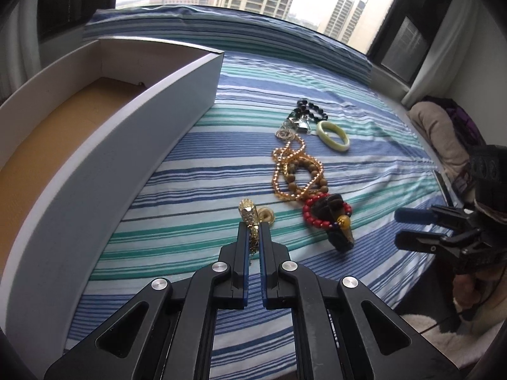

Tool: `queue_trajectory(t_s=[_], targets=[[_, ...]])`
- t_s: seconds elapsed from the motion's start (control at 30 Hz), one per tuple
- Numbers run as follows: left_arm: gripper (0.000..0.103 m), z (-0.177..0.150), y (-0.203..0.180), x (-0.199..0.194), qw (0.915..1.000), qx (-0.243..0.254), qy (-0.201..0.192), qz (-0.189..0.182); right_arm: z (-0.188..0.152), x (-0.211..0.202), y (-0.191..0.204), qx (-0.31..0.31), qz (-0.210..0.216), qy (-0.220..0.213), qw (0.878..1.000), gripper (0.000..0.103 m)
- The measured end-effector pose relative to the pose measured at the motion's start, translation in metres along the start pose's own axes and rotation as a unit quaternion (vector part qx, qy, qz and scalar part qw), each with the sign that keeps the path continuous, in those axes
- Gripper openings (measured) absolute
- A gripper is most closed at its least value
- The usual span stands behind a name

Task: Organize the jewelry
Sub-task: 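Grasp the red bead bracelet with the right tool while the left tool lifts the earrings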

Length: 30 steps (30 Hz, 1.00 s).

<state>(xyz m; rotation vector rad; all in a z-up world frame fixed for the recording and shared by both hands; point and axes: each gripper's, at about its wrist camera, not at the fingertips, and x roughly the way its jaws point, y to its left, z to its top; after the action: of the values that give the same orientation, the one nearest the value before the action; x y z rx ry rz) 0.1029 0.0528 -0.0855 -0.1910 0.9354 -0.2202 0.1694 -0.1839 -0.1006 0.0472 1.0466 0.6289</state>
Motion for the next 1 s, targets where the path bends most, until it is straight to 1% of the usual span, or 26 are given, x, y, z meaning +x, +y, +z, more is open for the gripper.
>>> queue_trajectory(t_s=[0.03,0.1,0.17,0.27,0.33,0.4,0.47,0.5,0.57,0.6,0.63,0.67,0.77,0.83,0.87,1.0], targets=[[0.003,-0.002,0.001,0.0,1.0,-0.004,0.002,0.0,0.002,0.01,0.0,0.006,0.015,0.007,1.0,0.062],[0.003,-0.005,0.005,0.001,0.9999,-0.014,0.006,-0.002,0.006,0.028,-0.001,0.018,0.027,0.02,0.999,0.053],[0.003,-0.008,0.009,0.0,0.9997,-0.022,0.009,-0.001,0.008,0.042,-0.005,0.046,0.056,0.033,0.997,0.053],[0.003,-0.011,0.011,-0.001,0.9997,-0.025,0.008,0.0,0.01,0.058,-0.014,0.105,0.093,0.049,0.989,0.052],[0.003,-0.011,0.012,-0.001,0.9996,-0.027,0.007,-0.002,0.01,0.065,-0.021,0.143,0.103,0.049,0.983,0.052],[0.003,-0.011,0.012,0.0,0.9996,-0.029,0.006,-0.003,0.009,0.074,-0.036,0.194,0.119,0.05,0.972,0.052],[0.003,-0.011,0.012,0.0,0.9995,-0.03,0.006,-0.005,0.003,0.082,-0.05,0.249,0.141,0.048,0.957,0.052],[0.003,-0.01,0.012,0.0,0.9995,-0.029,0.006,-0.005,0.001,0.086,-0.055,0.271,0.153,0.047,0.949,0.049],[0.003,-0.01,0.012,0.001,0.9996,-0.028,0.007,-0.006,-0.003,0.089,-0.06,0.296,0.166,0.039,0.94,0.037],[0.003,-0.01,0.012,0.002,0.9995,-0.029,0.008,-0.005,-0.006,0.09,-0.061,0.306,0.171,0.033,0.936,0.02],[0.003,-0.01,0.013,0.003,0.9995,-0.03,0.008,-0.005,-0.009,0.09,-0.063,0.32,0.175,0.027,0.931,0.017],[0.003,-0.01,0.013,0.002,0.9995,-0.031,0.008,-0.005,-0.011,0.09,-0.063,0.327,0.177,0.023,0.928,0.017],[0.003,-0.01,0.013,0.001,0.9994,-0.034,0.008,-0.005,-0.013,0.083,-0.058,0.319,0.17,0.009,0.932,0.015],[0.003,-0.008,0.012,-0.003,0.9994,-0.033,0.005,-0.009,-0.008,0.078,-0.053,0.303,0.174,0.0,0.937,0.012],[0.003,-0.006,0.011,-0.006,0.9995,-0.031,0.001,-0.01,-0.001,0.07,-0.053,0.289,0.175,-0.005,0.941,0.01],[0.003,0.003,0.011,-0.021,0.9992,-0.033,-0.016,-0.017,0.027,0.046,-0.041,0.23,0.163,-0.033,0.959,0.01]])
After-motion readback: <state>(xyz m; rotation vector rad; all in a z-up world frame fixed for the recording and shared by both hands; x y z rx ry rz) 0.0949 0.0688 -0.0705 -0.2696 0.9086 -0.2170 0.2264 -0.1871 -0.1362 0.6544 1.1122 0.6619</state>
